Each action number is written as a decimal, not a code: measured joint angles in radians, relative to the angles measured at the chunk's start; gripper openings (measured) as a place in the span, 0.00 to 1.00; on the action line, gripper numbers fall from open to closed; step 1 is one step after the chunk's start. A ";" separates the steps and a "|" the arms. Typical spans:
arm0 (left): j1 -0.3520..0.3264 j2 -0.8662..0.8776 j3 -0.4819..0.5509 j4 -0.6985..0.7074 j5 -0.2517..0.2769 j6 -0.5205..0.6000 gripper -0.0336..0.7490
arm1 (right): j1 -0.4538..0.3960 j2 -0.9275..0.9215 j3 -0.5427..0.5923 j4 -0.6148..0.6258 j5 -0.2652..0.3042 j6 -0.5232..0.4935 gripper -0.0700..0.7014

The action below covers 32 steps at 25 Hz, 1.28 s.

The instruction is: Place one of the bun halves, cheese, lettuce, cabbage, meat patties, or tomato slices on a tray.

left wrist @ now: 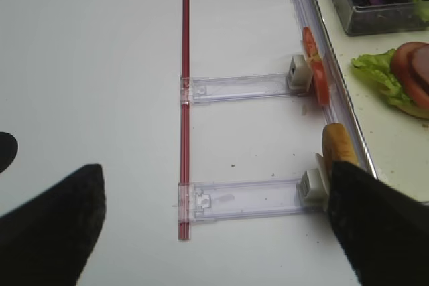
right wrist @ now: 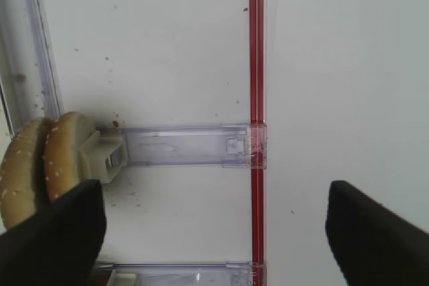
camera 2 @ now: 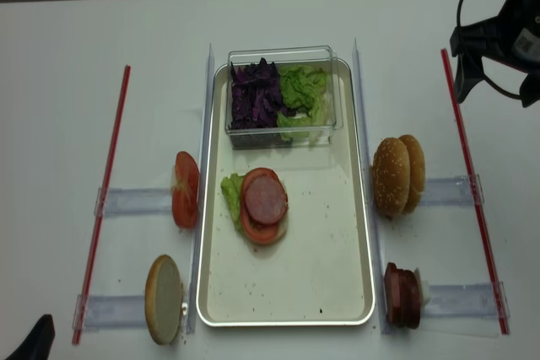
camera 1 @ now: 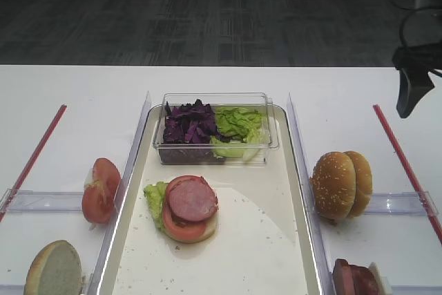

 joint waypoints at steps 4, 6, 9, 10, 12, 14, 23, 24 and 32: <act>0.000 0.000 0.000 0.000 0.000 0.000 0.83 | 0.000 -0.054 0.019 -0.004 0.010 0.004 0.97; 0.000 0.000 0.000 0.000 0.000 0.000 0.83 | 0.000 -0.097 0.066 -0.012 0.010 0.012 0.97; 0.000 0.000 0.000 0.000 0.000 0.000 0.83 | 0.000 -0.172 0.162 -0.016 -0.020 0.012 0.97; 0.000 0.000 0.000 0.000 0.000 0.000 0.83 | 0.000 -0.204 0.199 -0.016 -0.035 0.012 0.97; 0.000 0.000 0.000 0.000 0.000 0.000 0.83 | 0.000 -0.269 0.270 -0.016 -0.061 0.012 0.97; 0.000 0.000 0.000 0.000 0.000 0.000 0.83 | 0.000 -0.347 0.350 -0.010 -0.086 0.012 0.97; 0.000 0.000 0.000 0.000 0.000 0.000 0.83 | 0.000 -0.668 0.669 -0.004 -0.119 0.012 0.97; 0.000 0.000 0.000 0.000 0.000 0.000 0.83 | 0.000 -0.706 0.696 -0.004 -0.119 0.012 0.97; 0.000 0.000 0.000 0.000 0.000 0.000 0.83 | 0.000 -0.991 0.768 -0.059 -0.080 0.020 0.97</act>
